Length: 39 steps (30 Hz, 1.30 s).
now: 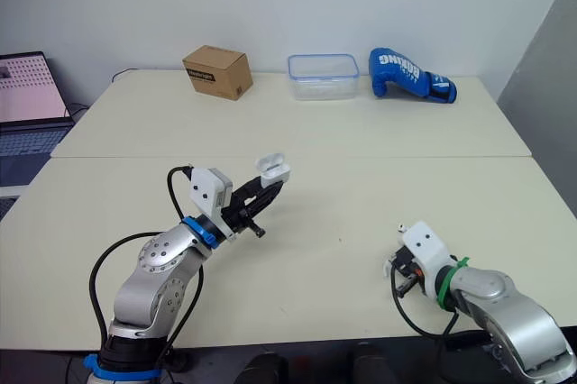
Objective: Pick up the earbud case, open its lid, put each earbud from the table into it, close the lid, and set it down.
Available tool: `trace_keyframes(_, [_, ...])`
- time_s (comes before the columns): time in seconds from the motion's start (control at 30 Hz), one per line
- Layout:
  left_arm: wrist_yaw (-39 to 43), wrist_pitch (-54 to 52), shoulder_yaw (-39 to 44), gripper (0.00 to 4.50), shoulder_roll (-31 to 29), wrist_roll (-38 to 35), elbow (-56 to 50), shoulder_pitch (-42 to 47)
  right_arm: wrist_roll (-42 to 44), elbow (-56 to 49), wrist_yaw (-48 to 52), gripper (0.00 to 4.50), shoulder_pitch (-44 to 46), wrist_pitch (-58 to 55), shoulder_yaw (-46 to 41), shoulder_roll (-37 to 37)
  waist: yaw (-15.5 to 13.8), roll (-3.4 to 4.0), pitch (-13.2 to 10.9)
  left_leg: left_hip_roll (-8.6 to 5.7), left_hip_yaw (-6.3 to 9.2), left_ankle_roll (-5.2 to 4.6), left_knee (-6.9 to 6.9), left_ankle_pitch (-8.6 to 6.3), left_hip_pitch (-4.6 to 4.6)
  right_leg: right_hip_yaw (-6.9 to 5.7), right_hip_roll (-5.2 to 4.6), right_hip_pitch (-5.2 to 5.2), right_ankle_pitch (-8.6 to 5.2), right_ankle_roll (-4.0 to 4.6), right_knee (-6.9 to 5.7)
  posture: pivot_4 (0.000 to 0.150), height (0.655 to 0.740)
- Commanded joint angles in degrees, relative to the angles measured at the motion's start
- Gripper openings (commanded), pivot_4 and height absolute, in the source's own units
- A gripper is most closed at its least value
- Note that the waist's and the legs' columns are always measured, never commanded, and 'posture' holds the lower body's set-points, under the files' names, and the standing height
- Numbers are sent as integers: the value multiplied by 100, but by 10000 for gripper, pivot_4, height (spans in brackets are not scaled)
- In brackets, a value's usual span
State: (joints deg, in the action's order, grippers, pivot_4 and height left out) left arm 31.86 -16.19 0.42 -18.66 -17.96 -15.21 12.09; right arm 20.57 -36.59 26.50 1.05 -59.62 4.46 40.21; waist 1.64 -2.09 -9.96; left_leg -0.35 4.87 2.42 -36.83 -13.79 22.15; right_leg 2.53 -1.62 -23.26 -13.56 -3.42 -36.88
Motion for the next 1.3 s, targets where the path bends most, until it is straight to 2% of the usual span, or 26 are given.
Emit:
trace_keyframes(0.03, [-27,38,8,7391,0,-61,-269,48,-3,63,131,637,46,93,281,-45,0,0,0,0,0,0,1,0,0,0,0,0,0,0,0,1500,7400])
trace_keyframes(0.47, [-50,25,25,7391,-11,-55,-293,8,47,5,452,637,363,53,539,-23,2,1,-1,1,1,4,3,-4,-1,0,1,0,-2,4,0,1500,7400])
trace_keyframes(0.93, [-69,34,-2,7391,7,-43,-280,-1,91,250,1081,637,733,319,460,512,-5,6,-8,0,0,9,2,-7,0,1,0,0,-3,4,2,1500,7400])
trace_keyframes(1.2, [-64,122,-58,7391,67,-15,-151,27,556,547,2634,637,1905,220,363,1861,-10,36,-39,-2,2,11,1,-9,5,-2,-1,-3,-3,4,4,1500,7400])
trace_keyframes(1.3, [-92,130,-105,7391,125,14,-154,7,608,288,2689,6526,2154,-49,555,2042,-15,37,-39,0,10,11,3,-13,10,-10,0,-4,-8,11,4,1500,7400])
